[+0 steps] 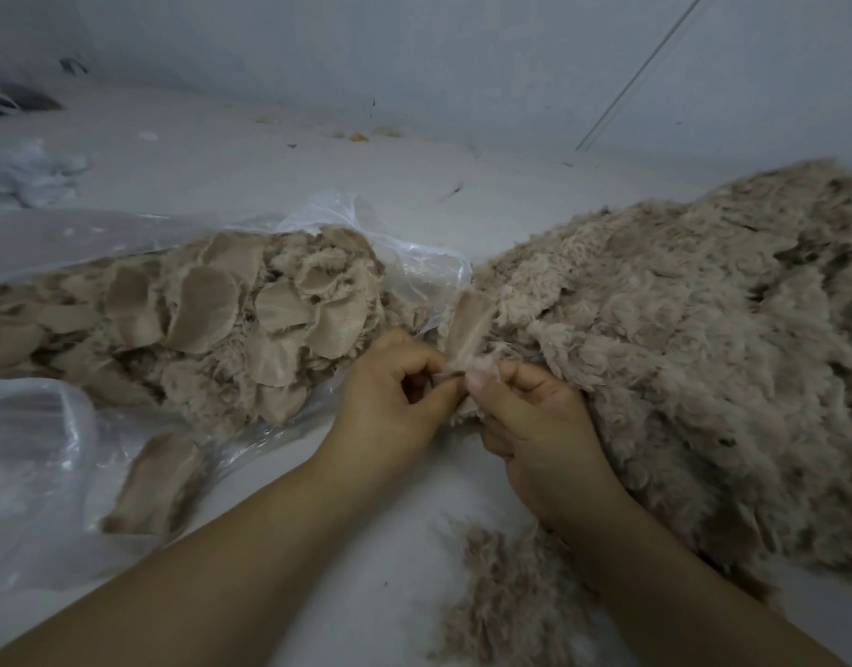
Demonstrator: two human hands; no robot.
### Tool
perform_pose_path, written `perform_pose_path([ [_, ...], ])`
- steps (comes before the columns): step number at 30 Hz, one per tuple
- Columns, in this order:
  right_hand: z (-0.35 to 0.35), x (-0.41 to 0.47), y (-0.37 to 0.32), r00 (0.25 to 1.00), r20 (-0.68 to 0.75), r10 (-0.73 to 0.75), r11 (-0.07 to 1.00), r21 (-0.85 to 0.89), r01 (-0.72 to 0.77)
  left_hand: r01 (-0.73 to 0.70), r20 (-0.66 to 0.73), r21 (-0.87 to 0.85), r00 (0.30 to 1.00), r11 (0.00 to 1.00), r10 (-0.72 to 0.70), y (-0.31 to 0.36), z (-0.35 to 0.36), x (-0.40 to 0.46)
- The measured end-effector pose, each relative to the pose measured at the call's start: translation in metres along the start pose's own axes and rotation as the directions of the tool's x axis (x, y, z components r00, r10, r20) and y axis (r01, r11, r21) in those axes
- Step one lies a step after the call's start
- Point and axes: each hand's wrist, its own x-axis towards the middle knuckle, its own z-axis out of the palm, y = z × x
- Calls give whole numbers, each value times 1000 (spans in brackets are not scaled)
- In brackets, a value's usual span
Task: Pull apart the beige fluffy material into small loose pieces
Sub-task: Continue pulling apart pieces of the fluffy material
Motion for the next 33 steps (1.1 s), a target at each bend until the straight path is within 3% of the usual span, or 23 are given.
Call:
perform_pose_path([
  [3, -1, 1, 0, 997, -43, 58, 996, 62, -56, 83, -36, -65, 996, 994, -86, -1, 1, 1],
  [7, 1, 1, -2, 996, -55, 69, 987, 151, -60, 306, 16, -435, 943, 847, -333, -1, 4, 1],
  [12, -1, 4, -3, 996, -3, 84, 976, 204, -82, 303, 49, -571, 940, 763, -337, -5, 4, 3],
  [19, 6, 3, 0, 998, -47, 34, 999, 29, -32, 277, 47, -531, 953, 800, -299, 0, 2, 1],
  [27, 9, -2, -6, 996, 27, 84, 996, 28, -85, 155, 70, -354, 988, 922, -139, 9, 3, -8],
  [33, 9, -1, -7, 992, -30, 119, 991, 66, -117, 261, 24, -375, 962, 890, -272, 4, 3, -4],
])
